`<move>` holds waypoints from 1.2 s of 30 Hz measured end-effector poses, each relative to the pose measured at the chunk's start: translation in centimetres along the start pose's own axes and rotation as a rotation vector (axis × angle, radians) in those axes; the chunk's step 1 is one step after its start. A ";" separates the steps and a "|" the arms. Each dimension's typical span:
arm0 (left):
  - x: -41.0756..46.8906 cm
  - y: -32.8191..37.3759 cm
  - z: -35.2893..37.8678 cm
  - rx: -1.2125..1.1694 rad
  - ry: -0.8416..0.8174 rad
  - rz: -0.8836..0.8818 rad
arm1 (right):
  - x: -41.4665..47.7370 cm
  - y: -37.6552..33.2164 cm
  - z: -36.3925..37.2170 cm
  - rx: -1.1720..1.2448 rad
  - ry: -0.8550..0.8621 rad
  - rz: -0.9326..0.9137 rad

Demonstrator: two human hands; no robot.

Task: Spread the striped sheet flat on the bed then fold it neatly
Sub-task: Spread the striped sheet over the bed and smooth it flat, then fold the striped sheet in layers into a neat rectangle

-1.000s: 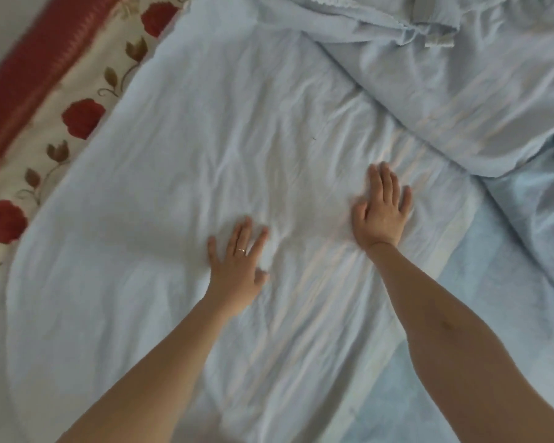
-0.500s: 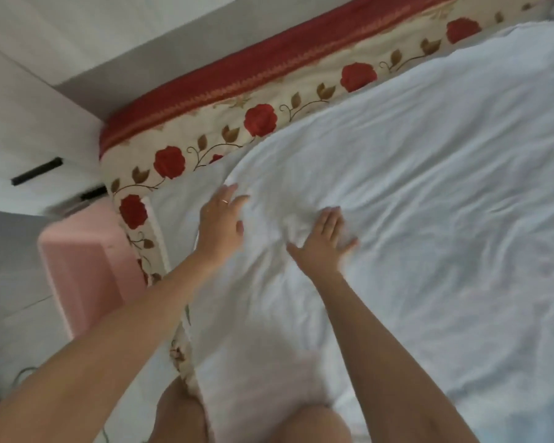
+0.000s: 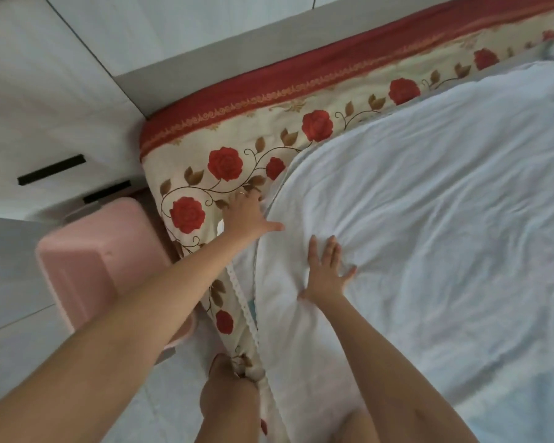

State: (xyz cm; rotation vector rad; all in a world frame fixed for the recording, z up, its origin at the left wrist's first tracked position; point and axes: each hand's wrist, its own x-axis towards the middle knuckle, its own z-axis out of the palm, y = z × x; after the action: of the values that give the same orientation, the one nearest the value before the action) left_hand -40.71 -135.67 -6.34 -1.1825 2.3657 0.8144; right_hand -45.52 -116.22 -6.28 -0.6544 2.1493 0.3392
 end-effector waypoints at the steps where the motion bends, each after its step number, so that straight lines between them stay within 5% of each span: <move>1: 0.2 0.4 0.2 0.042 -0.005 -0.026 | 0.0 -0.1 0.0 0.015 -0.003 0.010; 4: 0.2 0.9 0.9 0.085 0.041 -0.059 | 0.2 0.2 0.0 0.031 0.011 0.004; 9: -0.4 1.2 2.1 -0.178 -0.047 -0.022 | 0.5 0.7 1.0 0.038 0.070 -0.012; 14: -4.0 2.9 3.7 -0.418 -0.046 0.142 | -1.5 0.4 4.0 0.218 0.291 -0.004; 18: -10.7 7.0 4.5 -0.671 -0.071 0.109 | -9.1 -1.6 8.7 1.316 0.481 0.229; 22: -17.5 11.5 4.2 -0.890 -0.105 0.034 | -16.4 -1.9 15.7 2.289 -0.420 0.364; 24: -20.5 13.0 4.2 -0.913 -0.170 0.001 | -18.5 -1.4 19.2 2.779 -0.610 0.423; 28: -25.2 13.1 3.9 -0.795 -0.209 0.108 | -20.8 3.4 20.2 3.476 -0.116 0.540; 33: -30.3 13.8 -0.2 -0.731 0.026 0.172 | -28.4 11.4 22.7 3.409 0.415 1.052; 36: -33.2 15.4 -2.9 -0.668 0.082 0.277 | -34.5 14.9 25.3 3.256 0.566 1.100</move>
State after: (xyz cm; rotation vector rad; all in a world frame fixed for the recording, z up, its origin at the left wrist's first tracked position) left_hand -34.24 -110.29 19.40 -1.1281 2.4279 1.7780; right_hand -19.84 -80.87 5.88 -2.1151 -0.3989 2.2599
